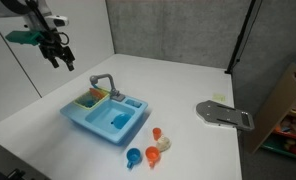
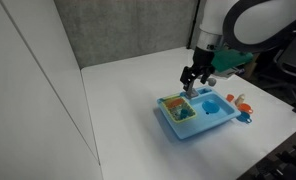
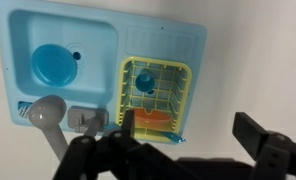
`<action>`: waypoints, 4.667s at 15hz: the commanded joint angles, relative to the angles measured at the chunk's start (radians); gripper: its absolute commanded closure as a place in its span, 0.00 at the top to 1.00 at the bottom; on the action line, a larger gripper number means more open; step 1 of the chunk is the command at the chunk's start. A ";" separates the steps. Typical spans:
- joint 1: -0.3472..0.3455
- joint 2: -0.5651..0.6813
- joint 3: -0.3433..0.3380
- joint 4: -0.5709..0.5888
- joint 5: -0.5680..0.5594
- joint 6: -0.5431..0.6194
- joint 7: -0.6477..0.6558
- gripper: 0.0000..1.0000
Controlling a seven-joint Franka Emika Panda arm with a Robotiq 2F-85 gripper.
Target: Put the blue cup on the counter then put the orange mug on the blue plate
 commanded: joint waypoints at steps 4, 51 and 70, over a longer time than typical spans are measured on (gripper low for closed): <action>0.042 0.114 -0.052 0.088 -0.025 -0.026 0.050 1.00; 0.134 0.411 -0.170 0.145 0.066 0.196 0.151 1.00; 0.128 0.476 -0.188 0.151 0.109 0.321 0.126 1.00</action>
